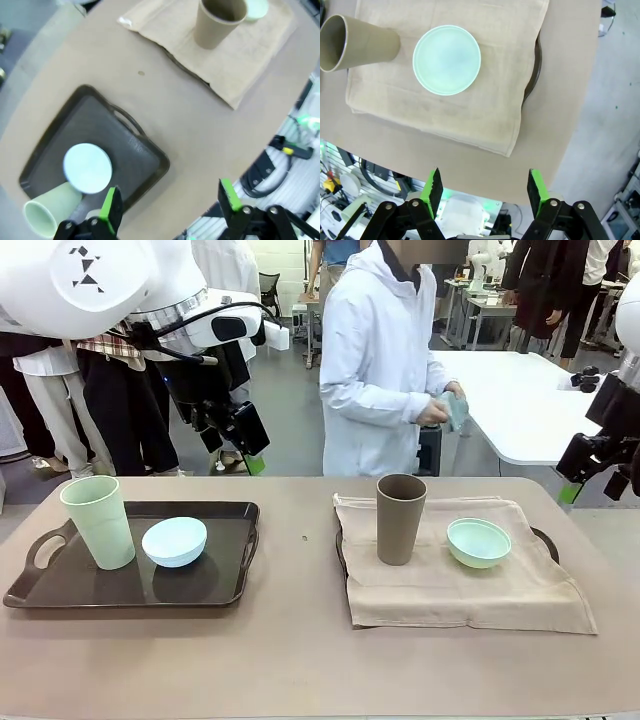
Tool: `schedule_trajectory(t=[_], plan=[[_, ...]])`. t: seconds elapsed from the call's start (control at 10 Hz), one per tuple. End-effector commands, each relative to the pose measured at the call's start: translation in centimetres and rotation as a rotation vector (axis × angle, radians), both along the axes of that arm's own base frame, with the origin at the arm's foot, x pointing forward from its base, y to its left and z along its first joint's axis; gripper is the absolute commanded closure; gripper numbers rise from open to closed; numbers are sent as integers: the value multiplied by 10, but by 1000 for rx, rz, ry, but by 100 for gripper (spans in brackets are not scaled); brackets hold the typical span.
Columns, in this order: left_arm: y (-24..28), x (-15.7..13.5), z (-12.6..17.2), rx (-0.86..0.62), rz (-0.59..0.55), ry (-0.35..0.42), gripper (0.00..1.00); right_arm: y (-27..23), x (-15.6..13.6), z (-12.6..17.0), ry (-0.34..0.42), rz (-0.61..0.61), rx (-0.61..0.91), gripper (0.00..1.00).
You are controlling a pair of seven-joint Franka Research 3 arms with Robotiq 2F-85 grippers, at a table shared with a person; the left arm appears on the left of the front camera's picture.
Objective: Set up a tray with a mat and arrange the tableware.
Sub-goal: Pick up the Picnic Bowl and Reusable plastic cup from the Handle tray in front of the human's position and hold them in the air.
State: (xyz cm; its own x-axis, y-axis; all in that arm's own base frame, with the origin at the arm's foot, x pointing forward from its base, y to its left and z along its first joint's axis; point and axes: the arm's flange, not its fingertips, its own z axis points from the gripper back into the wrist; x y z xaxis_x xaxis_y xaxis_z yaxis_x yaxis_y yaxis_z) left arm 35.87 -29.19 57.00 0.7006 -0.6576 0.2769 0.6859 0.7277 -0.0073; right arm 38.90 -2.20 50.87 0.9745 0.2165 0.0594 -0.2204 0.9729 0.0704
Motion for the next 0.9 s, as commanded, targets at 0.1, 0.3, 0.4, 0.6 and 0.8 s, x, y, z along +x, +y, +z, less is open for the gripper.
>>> schedule_trajectory(t=[0.1, 0.3, 0.4, 0.6, 0.8], plan=[[66, 15, -6, -132, 25, 70, 0, -32, 4, -12, 44, -83, 67, 12], [143, 18, 1, -250, 96, 72, 0, -64, 0, -23, 95, -138, 170, 12], [182, 15, 2, -316, 136, 87, 0, -84, -3, -26, 124, -160, 241, 12], [256, 3, 3, -436, 221, 140, 0, -123, -12, -28, 157, -192, 399, 12], [338, -10, -1, -548, 332, 198, 0, -157, -17, -31, 174, -206, 628, 12]])
